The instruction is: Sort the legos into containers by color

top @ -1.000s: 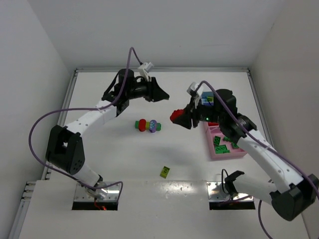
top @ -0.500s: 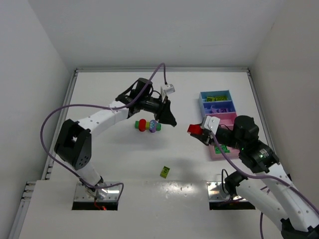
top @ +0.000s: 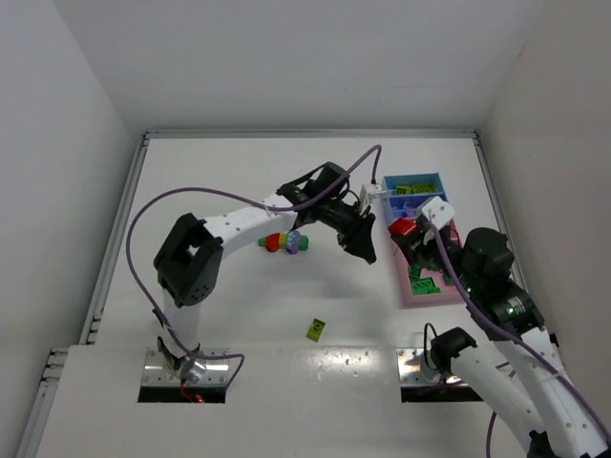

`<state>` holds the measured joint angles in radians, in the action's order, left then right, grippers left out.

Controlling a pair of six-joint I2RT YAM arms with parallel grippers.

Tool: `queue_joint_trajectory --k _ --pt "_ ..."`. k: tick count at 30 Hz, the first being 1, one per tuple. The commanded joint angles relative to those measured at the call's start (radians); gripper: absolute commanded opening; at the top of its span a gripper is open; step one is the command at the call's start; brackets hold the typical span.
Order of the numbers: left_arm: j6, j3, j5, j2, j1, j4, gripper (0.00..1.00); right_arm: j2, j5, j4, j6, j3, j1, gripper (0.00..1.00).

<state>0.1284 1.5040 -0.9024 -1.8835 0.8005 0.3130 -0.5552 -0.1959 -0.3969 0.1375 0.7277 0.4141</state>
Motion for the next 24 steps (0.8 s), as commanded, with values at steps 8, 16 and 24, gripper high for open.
queue_joint_trajectory --k 8,16,24 --pt "0.308 0.245 -0.156 -0.281 0.092 -0.329 0.0 0.017 0.125 0.078 -0.179 0.124 -0.109 0.0" --pt "0.528 0.326 -0.187 -0.414 0.157 -0.614 0.0 0.026 0.101 0.06 -0.197 0.194 -0.187 0.0" --pt "0.499 0.47 -0.096 -0.534 0.184 -0.6 0.21 0.035 0.012 0.041 -0.22 0.214 -0.248 0.0"
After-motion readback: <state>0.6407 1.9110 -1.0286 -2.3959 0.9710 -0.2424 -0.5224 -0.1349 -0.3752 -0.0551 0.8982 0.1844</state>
